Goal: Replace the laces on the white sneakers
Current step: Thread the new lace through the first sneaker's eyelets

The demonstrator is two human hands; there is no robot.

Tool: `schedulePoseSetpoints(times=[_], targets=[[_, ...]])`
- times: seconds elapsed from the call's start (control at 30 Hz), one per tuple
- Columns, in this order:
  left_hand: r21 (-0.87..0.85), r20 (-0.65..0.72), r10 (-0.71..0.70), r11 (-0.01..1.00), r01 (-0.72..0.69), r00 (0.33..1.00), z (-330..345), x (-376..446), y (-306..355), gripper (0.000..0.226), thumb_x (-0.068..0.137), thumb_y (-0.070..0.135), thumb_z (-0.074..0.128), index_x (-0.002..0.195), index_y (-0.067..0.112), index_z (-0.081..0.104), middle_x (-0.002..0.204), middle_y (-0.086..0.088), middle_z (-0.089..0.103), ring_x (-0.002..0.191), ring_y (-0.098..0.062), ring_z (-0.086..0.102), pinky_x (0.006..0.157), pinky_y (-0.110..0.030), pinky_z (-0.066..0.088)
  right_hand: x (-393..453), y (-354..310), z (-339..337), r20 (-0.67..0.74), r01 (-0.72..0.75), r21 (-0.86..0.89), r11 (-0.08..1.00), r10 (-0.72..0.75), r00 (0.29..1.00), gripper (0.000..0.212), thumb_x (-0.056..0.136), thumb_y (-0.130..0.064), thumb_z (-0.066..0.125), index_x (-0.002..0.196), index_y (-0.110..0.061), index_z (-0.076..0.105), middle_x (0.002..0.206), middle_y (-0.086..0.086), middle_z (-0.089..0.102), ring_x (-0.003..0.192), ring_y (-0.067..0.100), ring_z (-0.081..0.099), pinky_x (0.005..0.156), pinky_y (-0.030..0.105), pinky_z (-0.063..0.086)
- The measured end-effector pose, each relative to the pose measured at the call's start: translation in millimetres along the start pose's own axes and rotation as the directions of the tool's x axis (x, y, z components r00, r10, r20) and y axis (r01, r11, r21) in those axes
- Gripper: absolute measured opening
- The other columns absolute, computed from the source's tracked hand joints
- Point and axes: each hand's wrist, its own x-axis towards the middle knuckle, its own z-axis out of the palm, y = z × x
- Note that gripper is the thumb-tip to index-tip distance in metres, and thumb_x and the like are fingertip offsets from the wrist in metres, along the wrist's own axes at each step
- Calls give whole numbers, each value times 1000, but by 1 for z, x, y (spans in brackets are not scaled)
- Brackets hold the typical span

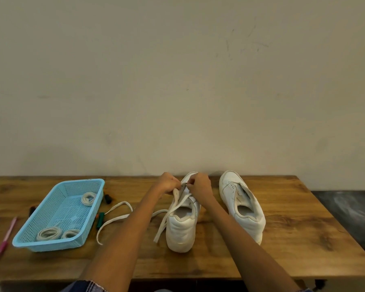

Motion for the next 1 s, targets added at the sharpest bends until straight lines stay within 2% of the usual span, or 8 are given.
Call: schedulePoseSetpoints(times=[0.13, 0.2, 0.27, 0.47, 0.6, 0.73, 0.87, 1.0], targets=[[-32, -9, -5, 999, 4, 1000, -1, -5, 4, 24, 90, 21, 59, 75, 3, 67, 62, -4, 60, 55, -13, 56, 54, -22, 51, -11, -2, 8, -154, 16, 47, 999, -8, 988, 9, 87, -5, 54, 91, -13, 54, 82, 1, 59, 76, 19, 57, 63, 29, 45], [-171, 10, -50, 984, 50, 999, -5, -7, 1, 37, 98, 35, 47, 86, 6, 67, 74, -3, 65, 62, -13, 60, 48, -19, 47, -13, -3, 7, -142, 33, 64, 997, -23, 990, 17, 89, -7, 55, 93, -18, 44, 83, 0, 58, 77, 19, 56, 61, 26, 41], [-247, 9, -68, 967, 68, 998, -6, -6, -5, 40, 100, 35, 42, 99, 4, 67, 88, -4, 67, 69, -14, 62, 49, -20, 47, -12, -3, 5, -94, 65, 35, 997, -61, 994, 13, 89, -9, 56, 98, -15, 48, 91, 2, 63, 84, 20, 58, 65, 26, 41], [-71, -70, 71, 995, -76, 995, 11, 6, -13, 35, 85, 40, 66, 103, 10, 69, 94, -9, 71, 83, -26, 69, 65, -29, 56, -7, -3, 3, -100, 62, -41, 997, -66, 993, 16, 89, -2, 46, 98, -13, 52, 95, 4, 62, 84, 19, 54, 66, 26, 37], [-40, -35, 88, 995, -90, 996, 12, 5, -15, 40, 85, 35, 68, 115, 9, 66, 103, -10, 70, 76, -22, 66, 63, -28, 56, -10, -4, 9, -126, 47, 32, 998, -42, 991, 11, 90, -2, 47, 90, -13, 47, 90, 7, 62, 75, 16, 49, 62, 26, 37], [-8, -50, 120, 993, -121, 991, 12, 5, -18, 41, 84, 32, 70, 117, 9, 64, 97, -8, 68, 67, -17, 62, 61, -27, 55, -9, 2, 4, -30, 26, 216, 976, -20, 999, 17, 85, -3, 56, 90, -14, 44, 87, 8, 64, 75, 18, 54, 64, 28, 43], [19, -50, 146, 989, -145, 988, 15, 7, -18, 37, 84, 30, 69, 117, 13, 65, 105, -8, 67, 84, -20, 64, 75, -35, 55, -16, -2, 7, -135, 65, 152, 986, -44, 990, 14, 87, 1, 49, 85, -13, 44, 79, 2, 54, 74, 19, 51, 64, 31, 44], [-177, -48, 143, 973, -150, 989, 20, 7, -16, 28, 84, 11, 69, 112, 6, 66, 111, -13, 67, 100, -26, 64, 92, -41, 52, -18, -5, 11, -239, 130, 9, 991, -124, 963, 5, 93, -5, 43, 93, -8, 47, 78, 3, 50, 70, 15, 45, 59, 26, 40]])
